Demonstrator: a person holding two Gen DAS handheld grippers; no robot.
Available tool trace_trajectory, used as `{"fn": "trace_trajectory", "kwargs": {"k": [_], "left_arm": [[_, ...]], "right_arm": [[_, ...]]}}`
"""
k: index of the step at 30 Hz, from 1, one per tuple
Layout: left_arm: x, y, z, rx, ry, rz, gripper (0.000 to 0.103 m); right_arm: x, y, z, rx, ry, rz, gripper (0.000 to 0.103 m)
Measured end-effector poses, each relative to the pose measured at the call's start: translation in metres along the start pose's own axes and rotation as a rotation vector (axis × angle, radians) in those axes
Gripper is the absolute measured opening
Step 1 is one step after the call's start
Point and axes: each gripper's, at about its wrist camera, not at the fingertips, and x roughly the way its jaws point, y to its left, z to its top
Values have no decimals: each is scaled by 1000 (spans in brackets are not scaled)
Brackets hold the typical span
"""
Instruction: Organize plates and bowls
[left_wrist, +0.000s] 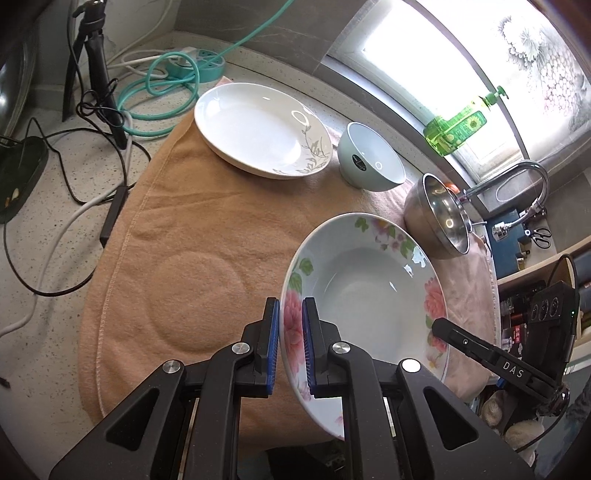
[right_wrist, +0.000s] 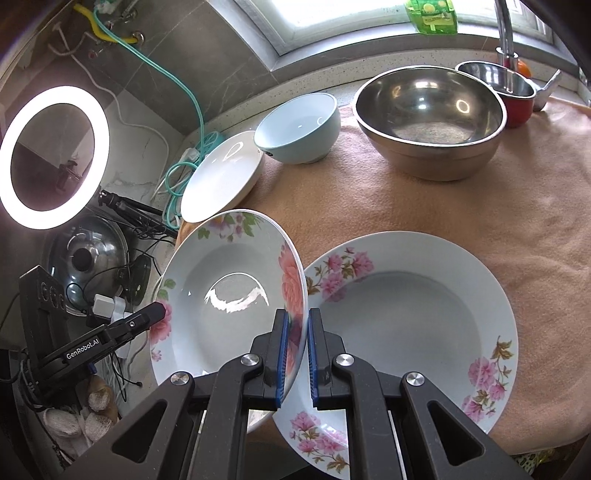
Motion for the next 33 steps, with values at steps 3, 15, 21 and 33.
{"fn": "trace_trajectory", "kwargs": {"k": [3, 15, 21, 33], "left_arm": [[5, -9, -2, 15, 9, -7, 10], [25, -33, -15, 63, 66, -24, 10], [33, -44, -21, 88, 90, -25, 10], [47, -60, -26, 121, 125, -23, 10]], "right_arm": [[-6, -9, -3, 14, -5, -9, 9], [-21, -43, -13, 70, -15, -38, 9], [-25, -57, -17, 96, -16, -51, 9], [-30, -78, -22, 126, -14, -72, 9]]}}
